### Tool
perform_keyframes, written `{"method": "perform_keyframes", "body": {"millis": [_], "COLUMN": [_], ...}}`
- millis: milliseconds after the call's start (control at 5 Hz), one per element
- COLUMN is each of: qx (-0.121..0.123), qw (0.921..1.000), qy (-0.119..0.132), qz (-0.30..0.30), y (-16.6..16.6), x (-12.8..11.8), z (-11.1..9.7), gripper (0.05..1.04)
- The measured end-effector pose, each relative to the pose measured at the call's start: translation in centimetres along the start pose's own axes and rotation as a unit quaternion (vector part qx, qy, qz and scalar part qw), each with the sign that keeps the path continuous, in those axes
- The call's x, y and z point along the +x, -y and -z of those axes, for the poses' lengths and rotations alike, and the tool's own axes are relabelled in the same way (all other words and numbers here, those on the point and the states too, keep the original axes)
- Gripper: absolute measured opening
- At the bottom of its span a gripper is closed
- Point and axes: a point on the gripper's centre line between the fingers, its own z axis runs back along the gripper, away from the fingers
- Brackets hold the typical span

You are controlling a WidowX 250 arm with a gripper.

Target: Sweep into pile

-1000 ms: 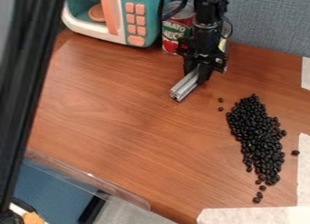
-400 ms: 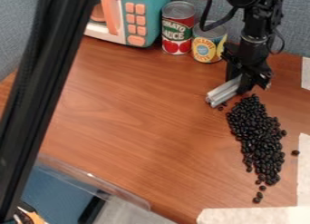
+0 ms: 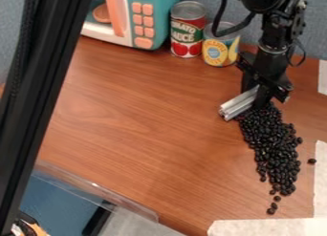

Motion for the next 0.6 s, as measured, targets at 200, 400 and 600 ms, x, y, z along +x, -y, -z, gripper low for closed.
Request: {"method": "perform_keyframes", "body": {"millis": [200, 400, 600], "qx": [-0.002, -0.012, -0.015], "qw": [0.9999, 0.9996, 0.9996], "qy": [-0.003, -0.004, -0.002], "qz": [0.013, 0.025, 0.026], "y": [0.9, 2.5, 2.9], "x": [-0.5, -1.0, -1.1], "z": [0.0, -0.3, -0.3], "gripper": [0.369, 0.369, 0.369]}}
